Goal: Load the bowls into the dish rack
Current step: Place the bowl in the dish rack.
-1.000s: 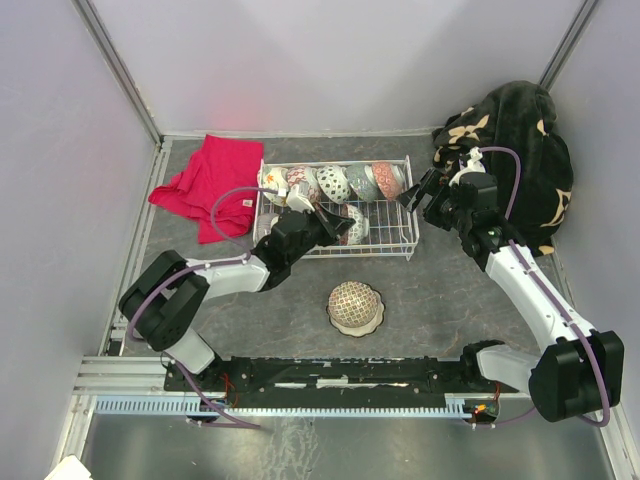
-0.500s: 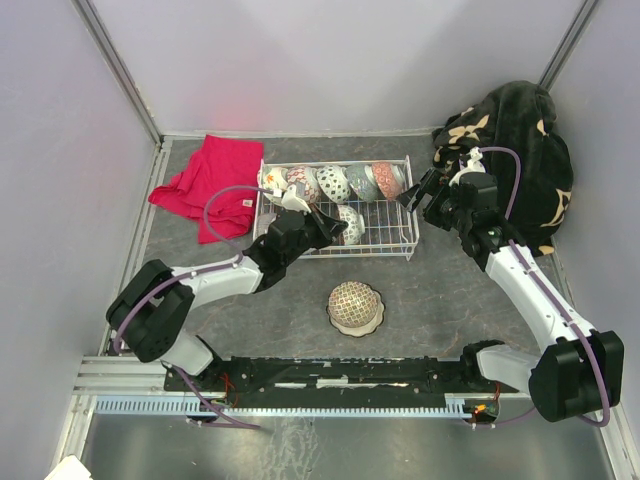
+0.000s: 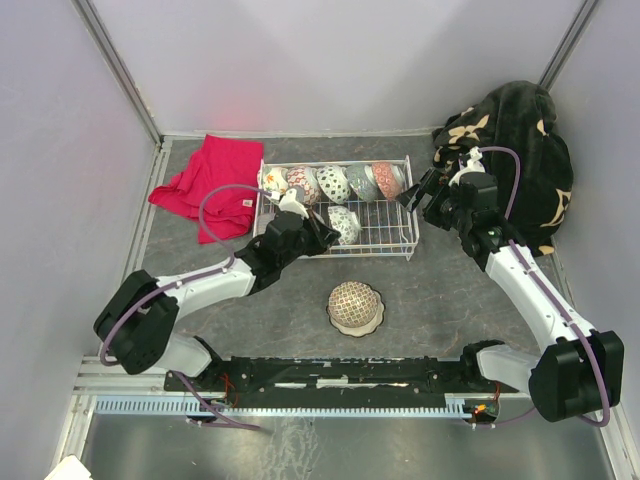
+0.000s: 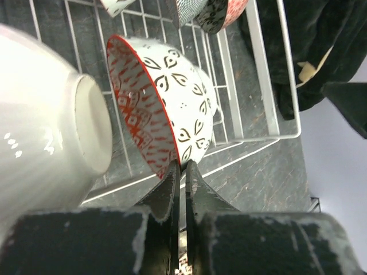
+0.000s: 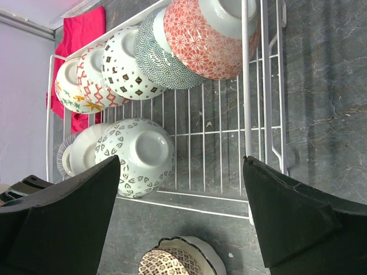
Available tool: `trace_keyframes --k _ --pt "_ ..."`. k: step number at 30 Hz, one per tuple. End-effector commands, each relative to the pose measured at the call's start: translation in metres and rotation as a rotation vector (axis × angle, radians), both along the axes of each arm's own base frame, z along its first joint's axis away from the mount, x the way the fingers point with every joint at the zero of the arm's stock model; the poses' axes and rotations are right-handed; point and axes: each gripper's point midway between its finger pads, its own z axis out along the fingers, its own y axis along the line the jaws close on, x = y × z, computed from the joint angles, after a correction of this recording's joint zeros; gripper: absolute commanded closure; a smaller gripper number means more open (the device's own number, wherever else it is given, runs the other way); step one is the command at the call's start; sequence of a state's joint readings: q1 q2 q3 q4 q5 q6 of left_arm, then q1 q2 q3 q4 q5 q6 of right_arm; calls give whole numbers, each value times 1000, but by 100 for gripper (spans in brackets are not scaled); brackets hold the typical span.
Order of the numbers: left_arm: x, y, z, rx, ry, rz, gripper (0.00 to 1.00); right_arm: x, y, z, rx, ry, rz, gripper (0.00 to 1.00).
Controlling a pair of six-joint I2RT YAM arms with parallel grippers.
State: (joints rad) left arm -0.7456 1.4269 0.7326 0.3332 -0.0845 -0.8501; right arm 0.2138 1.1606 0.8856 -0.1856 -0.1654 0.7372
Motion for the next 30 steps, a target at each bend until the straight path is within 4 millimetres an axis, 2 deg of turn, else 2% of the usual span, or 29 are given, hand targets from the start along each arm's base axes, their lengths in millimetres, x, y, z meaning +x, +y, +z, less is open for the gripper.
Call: trace_keyframes --k 1,11,15,18,24,30 --pt "-18 24 -29 168 64 -8 97 9 2 23 27 -76 5 5" --pt "-22 42 -22 211 56 29 97 10 4 22 31 -72 10 5" --pt "-23 45 -12 205 40 36 88 10 4 22 33 -72 9 5" --pt "-27 46 -2 186 27 26 80 10 4 21 33 -71 11 5" --pt "-42 48 27 132 -19 2 73 10 4 21 33 -71 11 5" --pt "-72 50 56 121 -93 -20 64 9 4 22 34 -74 13 5"
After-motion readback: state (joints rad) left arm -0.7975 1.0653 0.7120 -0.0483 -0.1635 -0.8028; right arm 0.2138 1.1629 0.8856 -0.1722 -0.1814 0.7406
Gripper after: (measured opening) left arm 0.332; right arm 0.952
